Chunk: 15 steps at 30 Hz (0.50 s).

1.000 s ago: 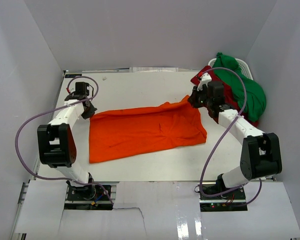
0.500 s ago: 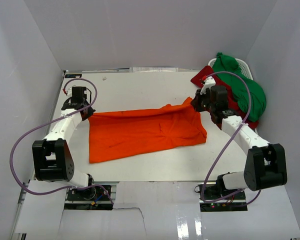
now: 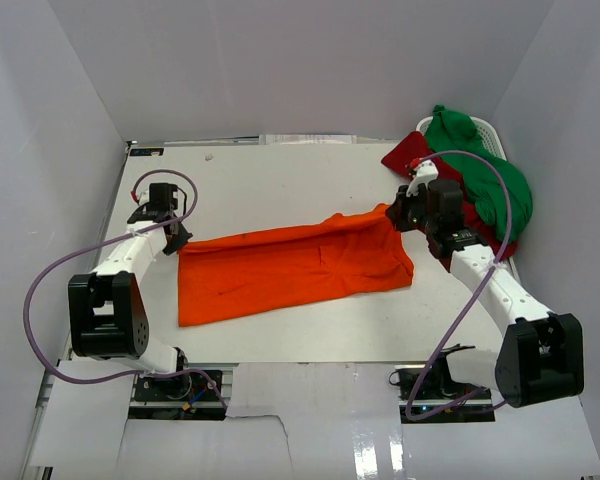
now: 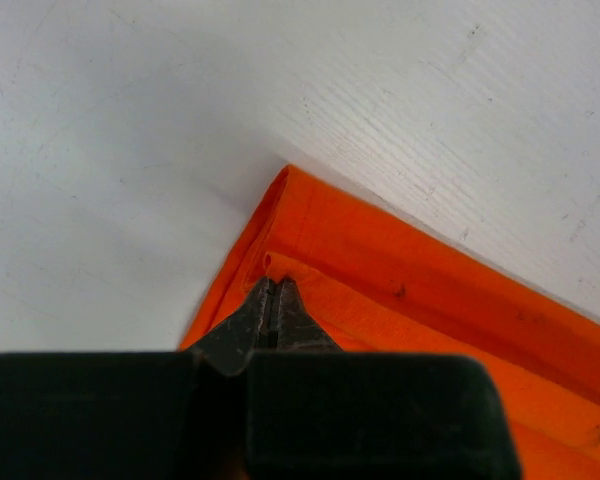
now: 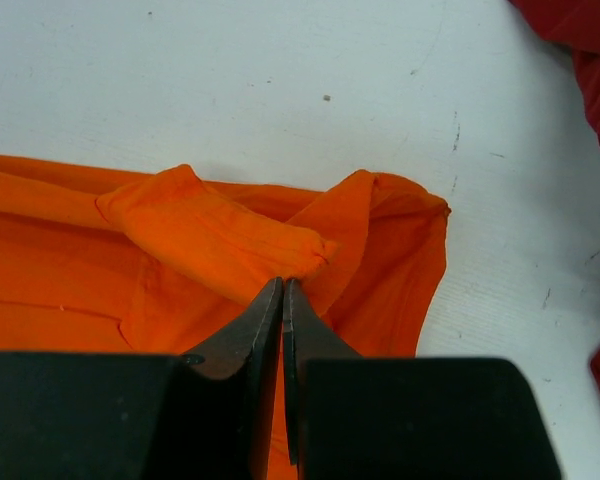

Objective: Fold and stack the t-shirts
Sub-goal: Fold the other side of the tshirt into a rectangle

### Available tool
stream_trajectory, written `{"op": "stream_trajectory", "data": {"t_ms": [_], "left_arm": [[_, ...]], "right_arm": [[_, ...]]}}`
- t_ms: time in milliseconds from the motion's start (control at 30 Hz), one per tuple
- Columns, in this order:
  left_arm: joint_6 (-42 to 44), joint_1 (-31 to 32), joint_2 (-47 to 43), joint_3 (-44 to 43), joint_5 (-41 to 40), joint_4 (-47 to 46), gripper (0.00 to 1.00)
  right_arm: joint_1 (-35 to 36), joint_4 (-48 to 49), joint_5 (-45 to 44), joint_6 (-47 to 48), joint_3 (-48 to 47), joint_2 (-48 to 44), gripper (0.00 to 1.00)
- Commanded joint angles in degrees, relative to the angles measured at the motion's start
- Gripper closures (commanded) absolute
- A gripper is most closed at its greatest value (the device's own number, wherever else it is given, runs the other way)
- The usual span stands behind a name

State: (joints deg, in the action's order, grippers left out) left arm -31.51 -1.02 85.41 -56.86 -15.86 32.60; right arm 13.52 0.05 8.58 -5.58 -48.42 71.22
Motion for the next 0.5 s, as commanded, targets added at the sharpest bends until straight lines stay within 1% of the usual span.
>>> {"op": "stream_trajectory", "data": {"t_ms": [0, 200, 333, 467], "left_arm": [[-0.2, 0.0, -2.4, 0.8, -1.7, -0.1, 1.00], [-0.1, 0.0, -3.9, 2.3, -0.8, -0.2, 1.00], [0.0, 0.0, -4.5, 3.0, -0.9, 0.8, 1.00], [0.0, 0.0, -4.5, 3.9, -1.6, 2.1, 1.00]], "right_arm": [[-0.3, -1.6, -1.3, 0.0, 1.2, -2.3, 0.92], [-0.3, -3.5, -1.8, 0.0, 2.8, -4.0, 0.92], [-0.3, -7.0, -1.9, 0.1, 2.8, -3.0, 0.92], [-0.2, -10.3, 0.0, -0.1, 3.2, -1.6, 0.91]]}}
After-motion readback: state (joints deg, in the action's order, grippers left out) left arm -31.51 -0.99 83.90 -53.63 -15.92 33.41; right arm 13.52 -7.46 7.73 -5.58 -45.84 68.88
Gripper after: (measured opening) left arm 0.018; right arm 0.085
